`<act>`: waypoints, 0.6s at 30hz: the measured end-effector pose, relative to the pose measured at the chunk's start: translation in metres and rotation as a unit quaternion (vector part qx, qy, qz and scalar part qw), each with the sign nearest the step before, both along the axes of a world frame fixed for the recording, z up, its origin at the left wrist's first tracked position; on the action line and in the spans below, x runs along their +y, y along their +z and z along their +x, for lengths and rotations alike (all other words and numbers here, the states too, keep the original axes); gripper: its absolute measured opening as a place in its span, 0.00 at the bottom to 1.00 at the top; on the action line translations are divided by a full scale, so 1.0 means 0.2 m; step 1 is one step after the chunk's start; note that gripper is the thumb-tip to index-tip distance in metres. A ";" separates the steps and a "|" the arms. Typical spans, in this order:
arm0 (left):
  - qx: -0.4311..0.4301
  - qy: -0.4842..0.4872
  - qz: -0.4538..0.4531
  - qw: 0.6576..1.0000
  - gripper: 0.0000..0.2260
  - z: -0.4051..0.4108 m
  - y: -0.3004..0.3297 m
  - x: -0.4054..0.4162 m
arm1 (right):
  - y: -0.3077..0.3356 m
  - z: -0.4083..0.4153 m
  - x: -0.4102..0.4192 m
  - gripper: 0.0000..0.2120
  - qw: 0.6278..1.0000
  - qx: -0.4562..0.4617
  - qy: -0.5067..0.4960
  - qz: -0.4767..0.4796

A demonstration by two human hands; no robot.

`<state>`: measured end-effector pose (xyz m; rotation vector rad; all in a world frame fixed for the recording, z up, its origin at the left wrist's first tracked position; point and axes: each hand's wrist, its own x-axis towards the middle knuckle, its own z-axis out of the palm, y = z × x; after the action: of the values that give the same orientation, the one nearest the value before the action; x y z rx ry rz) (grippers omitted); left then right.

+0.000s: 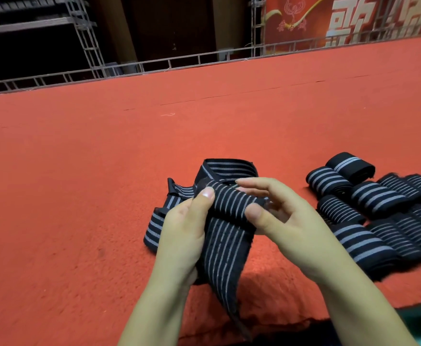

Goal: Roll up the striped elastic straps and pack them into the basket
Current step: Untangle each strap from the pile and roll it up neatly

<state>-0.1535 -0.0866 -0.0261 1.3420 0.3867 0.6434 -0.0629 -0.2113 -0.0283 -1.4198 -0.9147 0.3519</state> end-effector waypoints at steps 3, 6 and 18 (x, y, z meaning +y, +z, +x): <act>-0.034 -0.011 0.009 0.999 0.11 0.00 0.00 0.00 | 0.01 -0.01 0.00 0.23 0.994 0.099 0.036 -0.010; -0.040 -0.035 0.026 0.998 0.10 -0.02 0.00 0.02 | 0.02 -0.02 0.00 0.18 0.990 0.128 0.051 0.002; 0.016 -0.111 0.054 0.992 0.10 -0.04 -0.02 0.01 | 0.00 0.05 -0.02 0.18 0.974 0.174 -0.010 0.142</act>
<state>-0.1624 -0.0846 -0.0298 1.4757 0.2257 0.4637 -0.0528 -0.2157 -0.0276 -1.0614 -0.6349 0.4214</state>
